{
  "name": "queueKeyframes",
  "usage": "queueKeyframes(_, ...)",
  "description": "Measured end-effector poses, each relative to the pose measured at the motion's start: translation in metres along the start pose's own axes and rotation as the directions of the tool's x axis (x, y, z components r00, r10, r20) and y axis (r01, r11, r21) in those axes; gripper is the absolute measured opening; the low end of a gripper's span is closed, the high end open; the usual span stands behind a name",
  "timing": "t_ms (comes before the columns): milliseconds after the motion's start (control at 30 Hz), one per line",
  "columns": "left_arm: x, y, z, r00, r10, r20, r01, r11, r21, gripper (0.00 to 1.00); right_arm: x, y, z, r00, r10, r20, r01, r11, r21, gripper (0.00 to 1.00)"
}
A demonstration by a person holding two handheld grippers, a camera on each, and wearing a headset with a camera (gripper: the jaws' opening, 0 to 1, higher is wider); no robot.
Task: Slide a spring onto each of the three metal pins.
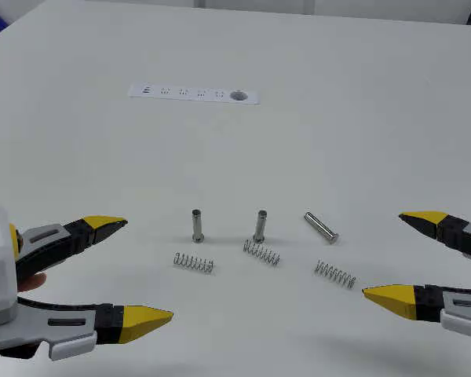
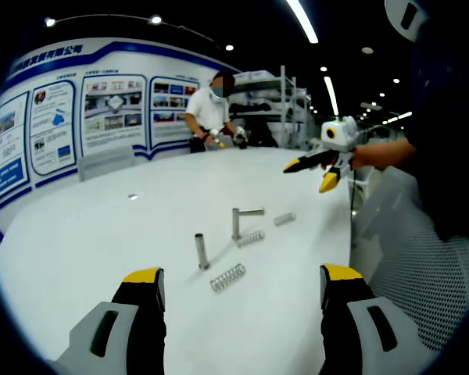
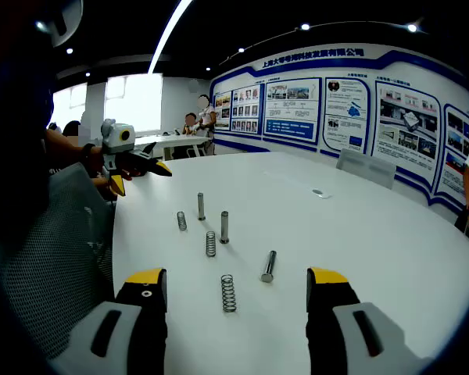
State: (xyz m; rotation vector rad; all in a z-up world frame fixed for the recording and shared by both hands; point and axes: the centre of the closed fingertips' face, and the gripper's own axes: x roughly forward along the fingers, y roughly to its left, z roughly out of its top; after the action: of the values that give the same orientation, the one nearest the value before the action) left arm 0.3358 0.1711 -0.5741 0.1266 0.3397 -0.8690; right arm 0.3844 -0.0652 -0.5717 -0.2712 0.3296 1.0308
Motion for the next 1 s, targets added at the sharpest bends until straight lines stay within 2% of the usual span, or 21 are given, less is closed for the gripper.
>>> queueKeyframes(433,-0.002,-0.002,-0.001,0.9999,0.012,-0.001,-0.012,1.0,-0.005,0.82,-0.001,-0.001,-0.003,1.0,-0.004,0.002,0.004,1.0,0.018,0.73)
queueKeyframes(667,-0.003,-0.002,0.003,0.9997,0.023,0.007,-0.023,1.0,-0.004,0.82,0.003,-0.007,0.003,0.9999,-0.013,0.01,0.013,1.0,0.018,0.71)
queueKeyframes(1000,-0.004,-0.004,0.0,0.9994,0.032,0.008,-0.032,0.999,-0.017,0.82,0.01,-0.016,0.002,0.9996,-0.014,-0.026,0.014,1.0,0.013,0.69)
